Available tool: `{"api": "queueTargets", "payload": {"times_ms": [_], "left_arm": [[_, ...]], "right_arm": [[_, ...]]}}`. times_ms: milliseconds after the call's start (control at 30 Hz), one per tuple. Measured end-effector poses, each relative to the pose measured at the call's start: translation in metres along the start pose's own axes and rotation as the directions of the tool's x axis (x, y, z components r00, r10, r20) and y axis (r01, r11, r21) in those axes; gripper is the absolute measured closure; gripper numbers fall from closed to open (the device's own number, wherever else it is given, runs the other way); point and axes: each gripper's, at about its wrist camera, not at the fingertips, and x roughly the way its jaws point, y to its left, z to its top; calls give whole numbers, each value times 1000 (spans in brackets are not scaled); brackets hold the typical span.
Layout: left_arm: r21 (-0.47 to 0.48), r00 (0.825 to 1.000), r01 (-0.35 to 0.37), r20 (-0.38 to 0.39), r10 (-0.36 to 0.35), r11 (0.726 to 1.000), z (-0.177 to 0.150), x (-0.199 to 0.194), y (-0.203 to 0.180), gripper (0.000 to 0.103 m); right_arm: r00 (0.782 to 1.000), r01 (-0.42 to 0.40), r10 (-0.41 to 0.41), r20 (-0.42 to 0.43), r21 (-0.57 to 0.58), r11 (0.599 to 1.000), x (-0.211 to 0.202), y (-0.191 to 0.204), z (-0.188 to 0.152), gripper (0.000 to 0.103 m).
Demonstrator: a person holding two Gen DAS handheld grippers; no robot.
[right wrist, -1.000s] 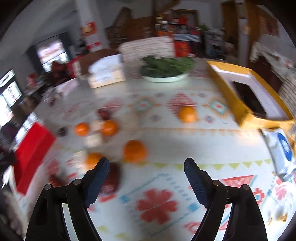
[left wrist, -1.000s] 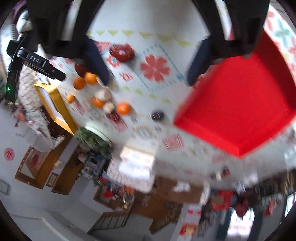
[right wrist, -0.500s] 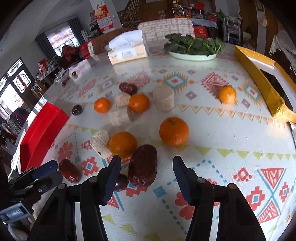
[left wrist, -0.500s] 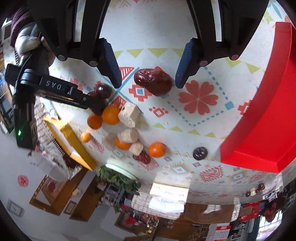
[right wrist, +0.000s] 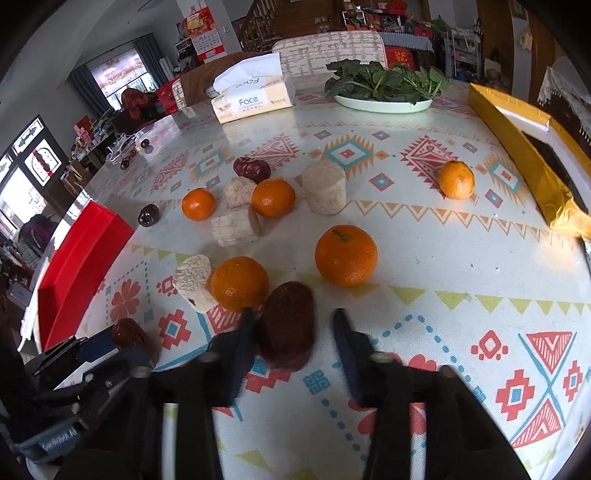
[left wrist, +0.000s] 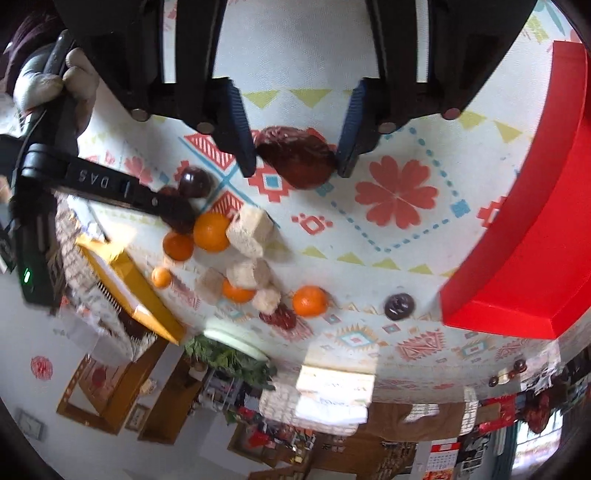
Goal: Organize fruits
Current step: 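Grasp a red date with the left tool while the right tool grasps another red date, then carry both red dates over the red tray and open both tools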
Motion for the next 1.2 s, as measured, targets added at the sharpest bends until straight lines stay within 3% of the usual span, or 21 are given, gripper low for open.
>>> {"api": "queueTargets", "payload": {"times_ms": [133, 200, 367, 467, 567, 733, 833, 900, 1067, 1167, 1200], "left_arm": [[-49, 998, 12, 62, -9, 999, 8, -22, 20, 73], [-75, 996, 13, 91, -6, 997, 12, -34, 31, 82], [-139, 988, 22, 152, -1, 990, 17, -57, 59, 85], [-178, 988, 61, 151, -34, 982, 17, -60, 73, 87], [-165, 993, 35, 119, -15, 986, 14, -53, 73, 87], [-74, 997, -38, 64, 43, 997, 14, -33, 62, 60], [-59, 998, -59, 26, 60, 997, 18, -17, 59, 56], [-46, 997, -79, 14, 80, 996, 21, -8, 56, 47], [-9, 986, -163, -18, 163, 987, 28, 13, 47, 45], [8, 972, -236, -24, 236, 972, 31, 18, 44, 73], [2, 972, -235, -24, 235, 972, 31, 17, 44, 73]], "right_arm": [[1000, -26, 26, 2, 35, 999, -3, -6, -1, 67], [999, -42, 41, 17, 56, 998, -9, -8, -2, 67], [995, -66, 63, 72, 38, 997, -31, 6, 2, 67], [993, -82, 81, 87, 3, 997, -39, 23, 5, 67], [992, -95, 98, 85, -35, 995, -40, 42, 6, 67], [991, -115, 119, 63, -60, 992, -32, 58, 3, 67], [991, -120, 124, 57, -59, 991, -31, 59, 2, 67], [991, -122, 125, 56, -55, 991, -31, 57, 2, 67], [989, -135, 137, 47, -48, 990, -28, 54, 0, 67], [989, -142, 144, 41, -49, 989, -25, 55, -2, 67], [989, -144, 146, 39, -49, 988, -25, 56, -2, 67]]}}
